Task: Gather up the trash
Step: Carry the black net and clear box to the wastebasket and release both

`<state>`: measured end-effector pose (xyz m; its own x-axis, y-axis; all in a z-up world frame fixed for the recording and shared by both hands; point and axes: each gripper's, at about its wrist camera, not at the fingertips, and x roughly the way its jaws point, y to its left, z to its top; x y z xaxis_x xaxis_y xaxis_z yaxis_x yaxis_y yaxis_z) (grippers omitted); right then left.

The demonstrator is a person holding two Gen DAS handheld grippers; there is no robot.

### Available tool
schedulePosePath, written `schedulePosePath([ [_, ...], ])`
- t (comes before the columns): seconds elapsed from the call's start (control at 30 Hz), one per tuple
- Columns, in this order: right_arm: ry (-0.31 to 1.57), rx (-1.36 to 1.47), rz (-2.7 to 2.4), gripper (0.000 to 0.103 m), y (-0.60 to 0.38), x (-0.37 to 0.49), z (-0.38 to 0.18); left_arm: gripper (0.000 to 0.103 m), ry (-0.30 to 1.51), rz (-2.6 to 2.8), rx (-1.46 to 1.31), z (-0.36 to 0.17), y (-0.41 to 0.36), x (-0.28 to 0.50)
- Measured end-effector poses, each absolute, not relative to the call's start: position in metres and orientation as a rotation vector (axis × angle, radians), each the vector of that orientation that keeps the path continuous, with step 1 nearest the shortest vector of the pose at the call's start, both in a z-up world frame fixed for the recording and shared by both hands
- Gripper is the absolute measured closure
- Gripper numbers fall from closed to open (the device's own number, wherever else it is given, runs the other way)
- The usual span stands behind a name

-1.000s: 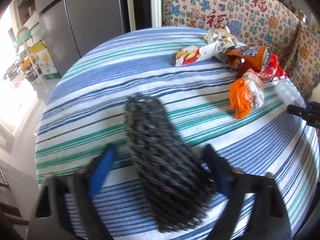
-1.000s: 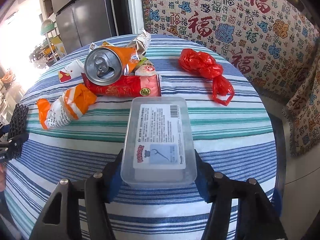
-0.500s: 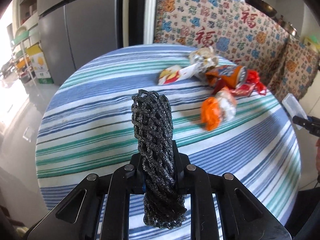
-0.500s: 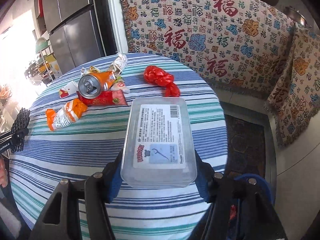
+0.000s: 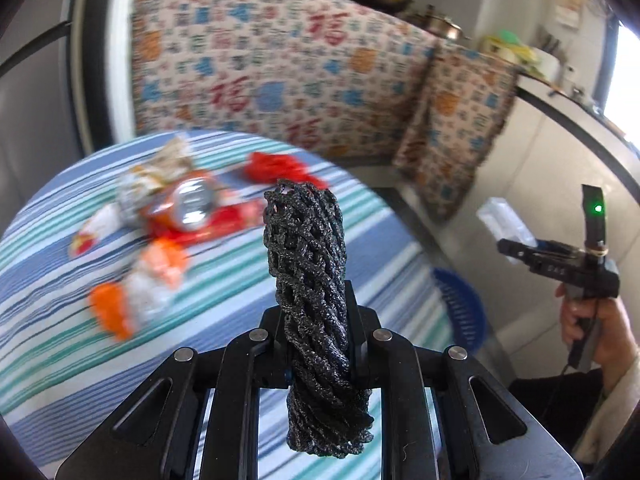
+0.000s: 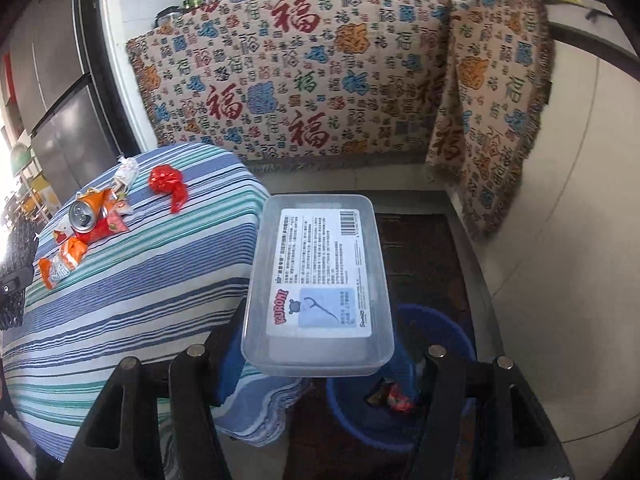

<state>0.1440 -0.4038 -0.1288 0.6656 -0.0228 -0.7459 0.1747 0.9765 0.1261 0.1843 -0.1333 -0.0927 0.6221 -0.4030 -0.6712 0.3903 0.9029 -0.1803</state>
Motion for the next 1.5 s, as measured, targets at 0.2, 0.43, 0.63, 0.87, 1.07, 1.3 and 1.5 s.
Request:
schedulePosePath([
  [0.2, 0.820, 0.220, -0.199, 0.041, -0.448, 0.115, -0.133, 0.086, 0.805, -0.618, 0.030, -0.099, -0.231, 0.189],
  [0.43, 0.832, 0.213, -0.287, 0.041, -0.496, 0.089, -0.149, 0.086, 0.851, -0.738, 0.076, -0.118, -0.321, 0.197],
  [0.63, 0.845, 0.236, -0.304, 0.041, -0.525, 0.086, -0.161, 0.086, 0.894, -0.788, 0.094, -0.138, -0.380, 0.209],
  [0.87, 0.875, 0.229, -0.295, 0.041, -0.535, 0.094, -0.173, 0.086, 0.929, -0.826, 0.128, -0.159, -0.424, 0.223],
  [1.07, 0.904, 0.201, -0.295, 0.041, -0.535, 0.097, -0.180, 0.085, 0.935, -0.845, 0.142, -0.168, -0.439, 0.229],
  [1.3, 0.912, 0.213, -0.304, 0.041, -0.540, 0.098, -0.187, 0.085, 0.942, -0.854, 0.128, -0.170, -0.447, 0.243],
  [1.5, 0.910, 0.202, -0.303, 0.040, -0.541, 0.101, -0.190, 0.068, 0.948, -0.869, 0.124, -0.174, -0.452, 0.250],
])
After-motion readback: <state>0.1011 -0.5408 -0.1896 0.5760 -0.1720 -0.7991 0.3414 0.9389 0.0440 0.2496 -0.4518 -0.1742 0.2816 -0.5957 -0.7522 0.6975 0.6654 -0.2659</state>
